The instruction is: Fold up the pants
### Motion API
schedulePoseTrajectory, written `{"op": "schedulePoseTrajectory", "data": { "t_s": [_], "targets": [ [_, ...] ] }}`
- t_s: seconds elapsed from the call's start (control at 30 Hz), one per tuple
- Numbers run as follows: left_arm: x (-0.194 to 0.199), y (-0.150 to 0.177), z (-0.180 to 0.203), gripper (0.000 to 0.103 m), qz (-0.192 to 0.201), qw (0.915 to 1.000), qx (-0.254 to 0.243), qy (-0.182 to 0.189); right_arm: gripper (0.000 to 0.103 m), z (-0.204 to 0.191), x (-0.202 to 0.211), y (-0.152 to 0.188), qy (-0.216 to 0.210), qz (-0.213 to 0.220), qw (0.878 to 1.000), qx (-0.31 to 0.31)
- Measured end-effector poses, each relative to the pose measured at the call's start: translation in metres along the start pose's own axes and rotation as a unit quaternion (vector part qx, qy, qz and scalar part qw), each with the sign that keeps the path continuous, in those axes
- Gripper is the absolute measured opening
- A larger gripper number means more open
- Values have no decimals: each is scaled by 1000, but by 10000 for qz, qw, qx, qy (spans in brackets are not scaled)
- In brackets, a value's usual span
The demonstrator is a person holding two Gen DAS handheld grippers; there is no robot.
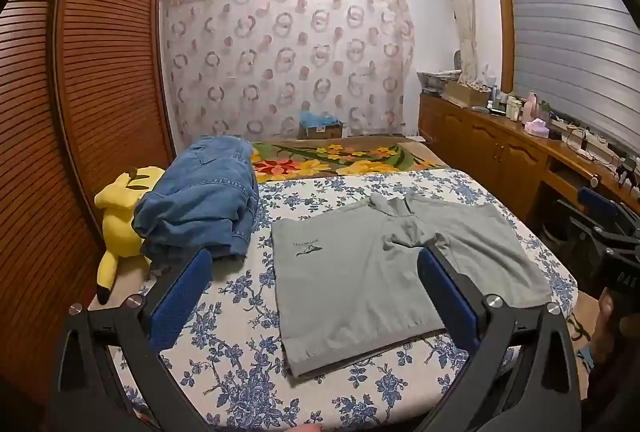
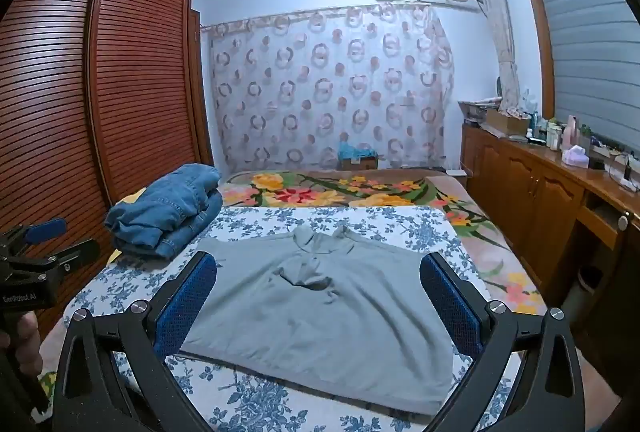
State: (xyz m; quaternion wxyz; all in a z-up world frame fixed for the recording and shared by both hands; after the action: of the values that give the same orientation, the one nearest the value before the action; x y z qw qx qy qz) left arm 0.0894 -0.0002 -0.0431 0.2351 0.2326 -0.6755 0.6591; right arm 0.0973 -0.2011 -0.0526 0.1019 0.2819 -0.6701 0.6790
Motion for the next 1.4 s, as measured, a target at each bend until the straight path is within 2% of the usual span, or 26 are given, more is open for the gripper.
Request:
{"op": "schedulePoseTrajectory", "data": {
  "t_s": [1.4],
  "targets": [
    [-4, 3, 2, 103, -95, 10000, 23, -8, 102, 0, -1, 0, -31, 6, 10000, -6]
  ]
}}
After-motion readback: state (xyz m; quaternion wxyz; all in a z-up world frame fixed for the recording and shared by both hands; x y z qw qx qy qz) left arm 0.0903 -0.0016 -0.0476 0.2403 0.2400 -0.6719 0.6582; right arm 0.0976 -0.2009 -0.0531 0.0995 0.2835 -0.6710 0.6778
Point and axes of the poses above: each gripper's, at about its wrist camera, not at the fingertips, and x roughly against the way its jaws point, z to its right, y to its underside, the point moved 10 cm from there along -x, roughly the way its jaws point, and after that the axes turned 13 degrees about -z, right-handed, at the moved point
